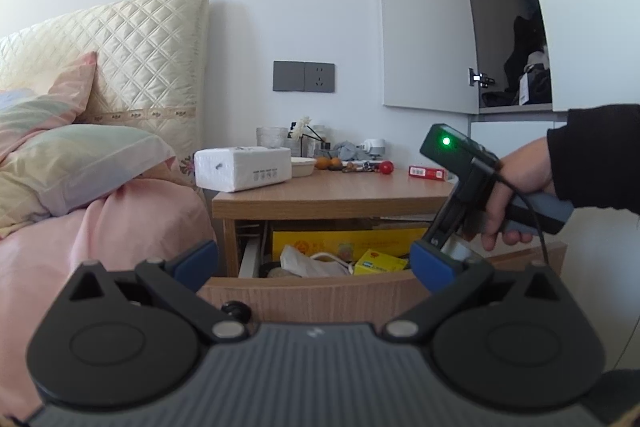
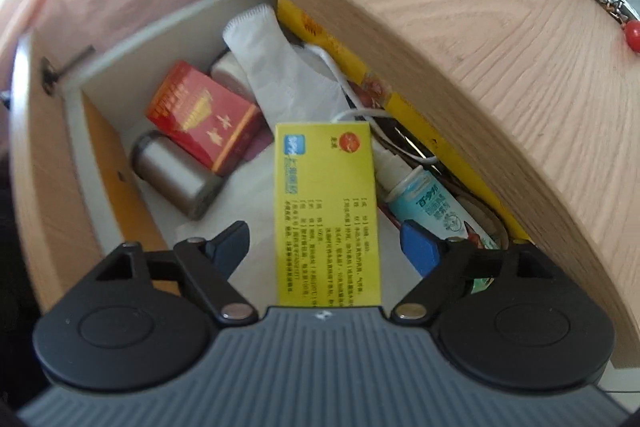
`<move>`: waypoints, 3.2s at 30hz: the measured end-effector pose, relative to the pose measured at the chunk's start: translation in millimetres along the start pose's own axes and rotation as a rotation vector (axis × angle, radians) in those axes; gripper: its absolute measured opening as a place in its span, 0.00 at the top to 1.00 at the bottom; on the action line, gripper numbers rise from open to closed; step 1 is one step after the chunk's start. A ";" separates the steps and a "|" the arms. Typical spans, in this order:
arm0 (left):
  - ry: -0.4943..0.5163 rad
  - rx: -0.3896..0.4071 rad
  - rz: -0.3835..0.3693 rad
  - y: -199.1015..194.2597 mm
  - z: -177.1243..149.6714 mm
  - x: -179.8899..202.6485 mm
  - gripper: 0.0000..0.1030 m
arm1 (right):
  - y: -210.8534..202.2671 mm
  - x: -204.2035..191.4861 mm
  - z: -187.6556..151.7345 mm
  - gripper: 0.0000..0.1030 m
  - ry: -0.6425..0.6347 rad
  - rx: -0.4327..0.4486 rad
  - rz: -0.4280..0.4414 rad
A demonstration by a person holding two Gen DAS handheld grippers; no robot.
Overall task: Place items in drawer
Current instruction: 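Lower the yellow box into the drawer and open the right gripper, then withdraw the right tool up and back from the drawer, then close both grippers and bring both tools to the drawer front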
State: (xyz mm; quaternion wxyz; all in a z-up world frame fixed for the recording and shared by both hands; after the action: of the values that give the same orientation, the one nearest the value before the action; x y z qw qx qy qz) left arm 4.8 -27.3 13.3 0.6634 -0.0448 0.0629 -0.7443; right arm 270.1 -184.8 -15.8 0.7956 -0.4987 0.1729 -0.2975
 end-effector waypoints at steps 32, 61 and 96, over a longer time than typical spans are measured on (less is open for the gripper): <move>-0.003 0.018 0.011 -7.8 0.2 1.8 0.00 | -151.7 -80.5 -77.0 0.17 0.258 0.656 -0.225; 0.004 0.020 0.017 -8.9 -0.7 1.2 0.00 | -123.3 -140.8 -173.1 0.18 0.435 1.061 -0.410; 0.004 0.019 0.016 -6.7 -0.3 4.9 0.00 | -118.7 -151.0 -171.0 0.18 0.415 1.054 -0.415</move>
State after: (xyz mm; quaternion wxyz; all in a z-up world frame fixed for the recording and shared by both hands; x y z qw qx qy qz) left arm -2.4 -31.5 13.9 0.6695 -0.0367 0.0576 -0.7397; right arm 21.3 -244.0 11.6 0.8106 0.0081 0.0528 -0.5832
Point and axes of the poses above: each gripper's, at about its wrist camera, not at the fingertips, and y roughly the way its jaws point, x to its right, z to its top, the point moved 1 cm from there along y, roughly the way its jaws point, and after that the axes turned 1 degree about z, right-handed, at the moved point
